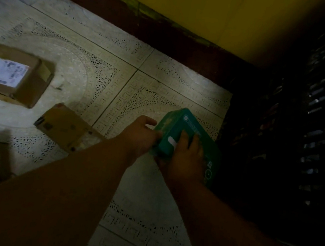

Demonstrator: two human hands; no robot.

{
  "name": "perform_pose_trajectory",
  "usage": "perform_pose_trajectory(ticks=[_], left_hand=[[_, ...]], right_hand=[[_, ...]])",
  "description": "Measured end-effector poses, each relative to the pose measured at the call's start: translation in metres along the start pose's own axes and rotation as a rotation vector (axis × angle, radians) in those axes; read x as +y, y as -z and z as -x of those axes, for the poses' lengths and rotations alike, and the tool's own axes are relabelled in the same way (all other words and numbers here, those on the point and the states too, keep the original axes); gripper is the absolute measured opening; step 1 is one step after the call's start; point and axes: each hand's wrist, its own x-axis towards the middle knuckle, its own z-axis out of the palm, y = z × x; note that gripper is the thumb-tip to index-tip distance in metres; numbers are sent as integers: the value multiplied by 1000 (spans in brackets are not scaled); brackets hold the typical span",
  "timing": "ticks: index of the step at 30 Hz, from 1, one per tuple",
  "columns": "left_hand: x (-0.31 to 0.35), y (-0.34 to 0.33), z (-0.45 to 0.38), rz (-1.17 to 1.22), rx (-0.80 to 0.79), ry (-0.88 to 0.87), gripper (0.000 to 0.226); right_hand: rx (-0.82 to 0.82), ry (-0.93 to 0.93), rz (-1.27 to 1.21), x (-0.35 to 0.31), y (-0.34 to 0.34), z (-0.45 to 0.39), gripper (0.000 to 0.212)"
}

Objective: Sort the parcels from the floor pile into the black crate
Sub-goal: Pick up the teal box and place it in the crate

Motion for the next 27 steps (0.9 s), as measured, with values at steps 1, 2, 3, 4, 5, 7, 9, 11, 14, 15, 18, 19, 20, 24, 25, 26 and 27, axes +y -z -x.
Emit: perform_pose_trajectory(ticks=[1, 2, 3, 4, 5, 7, 9, 11, 14, 15, 18, 19, 20, 24, 25, 26, 27], left_hand=[[0, 0, -2, 20, 9, -5, 27], [0, -1, -4, 32, 20, -14, 25], [-1, -2, -4, 40, 41, -26, 20], [-2, -4, -4, 60, 62, -38, 17], [-2, -6, -3, 97, 81, -43, 13], [2, -6, -2, 207, 110, -21, 6], [12, 2, 2, 297, 101, -11, 16], [21, 13, 5, 288, 68, -5, 24], [30, 41, 22, 264, 106, -8, 19], [34, 50, 35, 303, 98, 4, 18], [44, 75, 88, 368, 104, 119, 22], [48, 83, 107, 370, 96, 131, 22], [55, 90, 127, 358, 108, 139, 23], [98, 133, 214, 299, 196, 118, 63], [110, 147, 237, 304, 199, 89, 64], [124, 160, 260, 300, 206, 65, 59], [138, 174, 284, 295, 226, 61, 53]], right_hand=[[23, -6, -11, 1, -1, 1, 108], [51, -9, -22, 2, -2, 1, 109], [83, -13, -37, 2, -2, 3, 112], [115, -19, -61, 3, -1, 4, 114], [149, -18, -93, 3, 1, 5, 116], [219, 21, -180, 1, 11, 4, 113], [264, 72, -333, -7, 24, 1, 99], [247, 80, -551, -21, 35, 1, 88], [150, 68, -728, -51, 54, 22, 98], [102, 66, -750, -60, 63, 33, 113], [9, 32, -721, -86, 93, 72, 142], [-9, 15, -710, -95, 108, 87, 144], [-26, 3, -708, -105, 124, 101, 144], [-116, 2, -814, -148, 193, 162, 138], [-148, 25, -849, -160, 214, 176, 136], [-174, 48, -867, -172, 236, 189, 132], [-196, 67, -873, -184, 258, 202, 126]])
